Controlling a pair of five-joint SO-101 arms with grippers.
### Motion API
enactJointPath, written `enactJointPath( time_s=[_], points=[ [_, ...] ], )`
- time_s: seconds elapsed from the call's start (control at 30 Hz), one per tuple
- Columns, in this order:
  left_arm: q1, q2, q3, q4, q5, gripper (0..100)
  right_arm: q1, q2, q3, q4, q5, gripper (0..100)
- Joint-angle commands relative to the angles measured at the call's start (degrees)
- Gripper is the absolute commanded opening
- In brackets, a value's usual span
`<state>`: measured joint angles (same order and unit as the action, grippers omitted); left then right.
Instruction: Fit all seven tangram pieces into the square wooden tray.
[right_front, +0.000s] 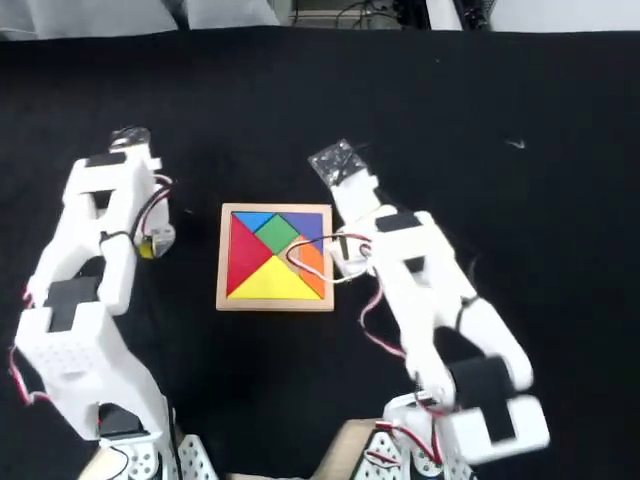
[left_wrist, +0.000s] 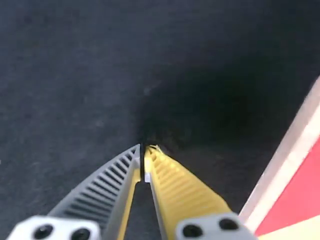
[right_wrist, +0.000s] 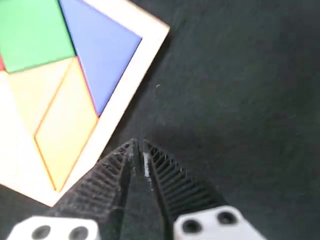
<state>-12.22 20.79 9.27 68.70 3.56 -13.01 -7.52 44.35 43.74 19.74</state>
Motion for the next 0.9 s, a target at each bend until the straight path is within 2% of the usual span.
enactJointPath(
  time_s=[0.0,0.17,0.27,0.57,0.67,0.73,0.87],
  points=[
    [-2.59,-10.55,5.32,-3.52,-0.18,3,-1.23,6.64,-7.43,0.79,0.18,1.1],
    [-0.75,-23.74,19.65,-14.51,-0.26,3,-1.49,9.54,-10.33,2.20,-0.09,1.1],
    [-0.31,-30.33,25.01,-17.85,-0.26,3,-2.55,10.33,-10.42,2.20,-0.09,1.1],
    [-0.75,-40.44,30.99,-18.99,-0.35,3,-5.54,10.24,-11.56,0.70,0.26,1.1],
    [-0.57,-41.85,31.78,-18.99,-1.32,3,-2.55,9.80,-12.88,2.11,0.26,1.1],
    [-0.22,-42.81,31.52,-18.55,-4.48,3,0.09,7.52,-14.29,5.01,0.26,1.1],
    [-0.48,-49.41,30.29,-18.11,-7.03,3,5.10,-2.77,-17.01,11.43,0.00,1.1]
  ],
)
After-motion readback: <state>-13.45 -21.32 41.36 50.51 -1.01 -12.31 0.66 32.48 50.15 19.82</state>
